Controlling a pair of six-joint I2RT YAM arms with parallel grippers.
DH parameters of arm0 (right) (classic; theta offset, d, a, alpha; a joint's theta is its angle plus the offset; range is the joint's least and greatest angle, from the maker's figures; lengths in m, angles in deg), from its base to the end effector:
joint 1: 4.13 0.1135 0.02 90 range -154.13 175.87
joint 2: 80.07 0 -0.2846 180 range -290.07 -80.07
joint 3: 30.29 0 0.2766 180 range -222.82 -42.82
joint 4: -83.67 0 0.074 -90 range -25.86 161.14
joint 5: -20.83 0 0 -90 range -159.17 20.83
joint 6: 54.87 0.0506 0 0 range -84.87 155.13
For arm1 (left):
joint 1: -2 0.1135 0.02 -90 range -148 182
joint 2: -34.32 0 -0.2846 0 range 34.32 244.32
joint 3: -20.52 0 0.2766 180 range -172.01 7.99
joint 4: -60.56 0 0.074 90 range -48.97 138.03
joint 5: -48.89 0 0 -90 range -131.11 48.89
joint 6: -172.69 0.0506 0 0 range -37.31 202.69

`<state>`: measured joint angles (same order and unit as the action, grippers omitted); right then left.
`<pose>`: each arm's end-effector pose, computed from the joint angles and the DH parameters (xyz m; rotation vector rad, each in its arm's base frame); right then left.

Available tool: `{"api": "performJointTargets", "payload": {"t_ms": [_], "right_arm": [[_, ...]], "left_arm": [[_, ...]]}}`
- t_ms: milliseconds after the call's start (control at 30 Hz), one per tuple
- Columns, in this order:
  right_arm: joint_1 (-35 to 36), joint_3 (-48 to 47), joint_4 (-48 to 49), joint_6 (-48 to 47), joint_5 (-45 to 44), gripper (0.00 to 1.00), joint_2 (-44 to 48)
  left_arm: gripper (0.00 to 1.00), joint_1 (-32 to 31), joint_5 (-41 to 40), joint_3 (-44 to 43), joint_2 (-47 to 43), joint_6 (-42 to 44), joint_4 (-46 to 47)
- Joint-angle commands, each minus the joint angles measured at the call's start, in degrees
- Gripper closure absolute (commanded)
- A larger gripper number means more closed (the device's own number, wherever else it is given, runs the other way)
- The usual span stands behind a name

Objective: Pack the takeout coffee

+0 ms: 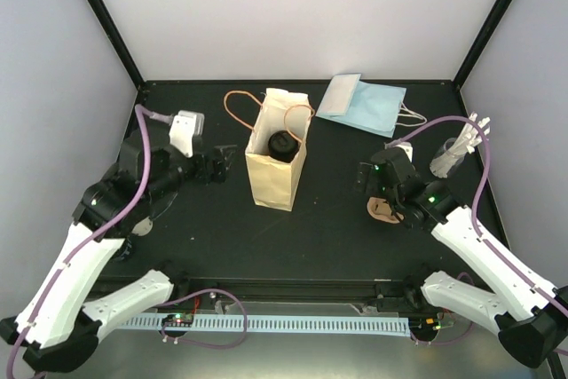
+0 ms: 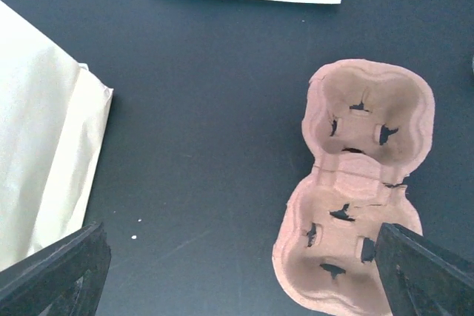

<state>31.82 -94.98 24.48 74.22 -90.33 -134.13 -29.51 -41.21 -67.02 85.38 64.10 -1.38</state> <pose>0.1767 0.1056 0.3041 0.2301 2.3419 0.1930 0.1501 -0.0919 0.4458 0.2306 2.0463 -0.5489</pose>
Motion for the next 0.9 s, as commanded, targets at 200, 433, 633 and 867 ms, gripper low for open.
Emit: {"api": "performJointTargets", "payload": {"t_ms": [200, 433, 633, 867], "right_arm": [[-0.60, -3.56, -4.33, 2.56, -5.01, 0.00, -2.85], [-0.58, -7.91, -8.12, 0.50, -8.55, 0.00, -8.19], [-2.02, -8.85, -9.45, 0.40, -9.26, 0.00, -8.93], [-11.55, -10.68, -9.89, -1.09, -7.25, 0.00, -8.06]], "left_arm": [[0.01, 0.23, -6.41, 14.36, -14.08, 2.04, 2.66], [0.01, 0.22, -6.67, 20.44, -18.74, 3.32, 5.98], [0.01, 0.27, -6.63, 22.89, -19.86, 5.29, 6.89], [0.01, 0.23, -4.66, 27.12, -21.58, 6.52, 9.49]]}}
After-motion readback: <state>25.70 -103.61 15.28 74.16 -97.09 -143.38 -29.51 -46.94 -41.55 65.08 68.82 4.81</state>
